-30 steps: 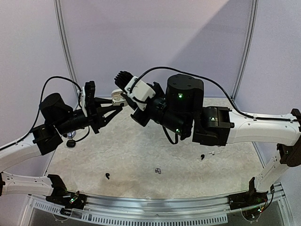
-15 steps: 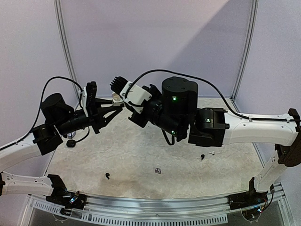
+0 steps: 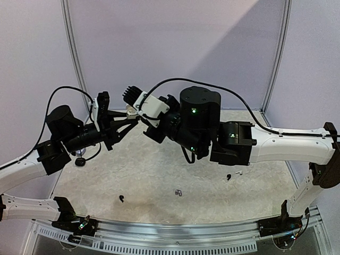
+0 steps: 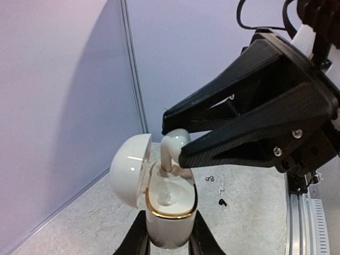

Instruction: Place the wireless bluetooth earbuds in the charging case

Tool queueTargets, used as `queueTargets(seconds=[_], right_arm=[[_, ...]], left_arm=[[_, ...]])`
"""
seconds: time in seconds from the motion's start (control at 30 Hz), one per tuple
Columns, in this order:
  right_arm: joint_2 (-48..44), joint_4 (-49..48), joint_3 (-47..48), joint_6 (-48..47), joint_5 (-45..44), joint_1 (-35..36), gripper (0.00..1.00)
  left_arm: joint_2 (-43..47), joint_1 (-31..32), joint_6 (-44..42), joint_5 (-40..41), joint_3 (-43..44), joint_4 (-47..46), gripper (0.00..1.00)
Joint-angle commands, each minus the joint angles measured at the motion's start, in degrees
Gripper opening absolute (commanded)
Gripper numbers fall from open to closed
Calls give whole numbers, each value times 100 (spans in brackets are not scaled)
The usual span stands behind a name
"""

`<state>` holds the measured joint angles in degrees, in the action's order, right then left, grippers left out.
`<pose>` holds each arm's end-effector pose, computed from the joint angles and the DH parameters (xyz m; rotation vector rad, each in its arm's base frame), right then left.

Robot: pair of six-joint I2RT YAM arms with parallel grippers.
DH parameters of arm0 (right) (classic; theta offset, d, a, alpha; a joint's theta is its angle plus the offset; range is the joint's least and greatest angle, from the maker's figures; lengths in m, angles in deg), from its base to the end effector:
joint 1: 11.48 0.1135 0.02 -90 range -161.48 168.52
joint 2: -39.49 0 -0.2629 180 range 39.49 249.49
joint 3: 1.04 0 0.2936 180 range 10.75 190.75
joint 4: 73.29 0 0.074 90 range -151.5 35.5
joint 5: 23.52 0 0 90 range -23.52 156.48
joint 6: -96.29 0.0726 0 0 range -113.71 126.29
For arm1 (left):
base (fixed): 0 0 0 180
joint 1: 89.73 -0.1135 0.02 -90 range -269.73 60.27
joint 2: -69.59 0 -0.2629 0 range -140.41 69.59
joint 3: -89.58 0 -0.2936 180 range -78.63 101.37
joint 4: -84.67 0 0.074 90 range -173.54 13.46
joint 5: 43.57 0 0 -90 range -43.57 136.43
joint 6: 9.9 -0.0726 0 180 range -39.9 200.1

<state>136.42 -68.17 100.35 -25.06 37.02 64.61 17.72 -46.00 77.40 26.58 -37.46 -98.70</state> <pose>0.1504 0.4589 0.3957 -1.0004 1.2287 0.2041 0.1947 -0.2204 0.3370 0.8679 1.2904 -0.8293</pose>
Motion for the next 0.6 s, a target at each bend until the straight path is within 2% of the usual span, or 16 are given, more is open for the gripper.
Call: queueTargets(seconds=[0.0,0.37,0.57], right_arm=[[195,280,92,41,-57,-70,13],[236,322,143,103,-42,-72,17],[272,340,163,121,-8,-70,22]], left_arm=[[68,48,-16,-264,41,-309,0],[93,48,15,-265,14,-314,0],[113,48,35,-264,6,-304,0]])
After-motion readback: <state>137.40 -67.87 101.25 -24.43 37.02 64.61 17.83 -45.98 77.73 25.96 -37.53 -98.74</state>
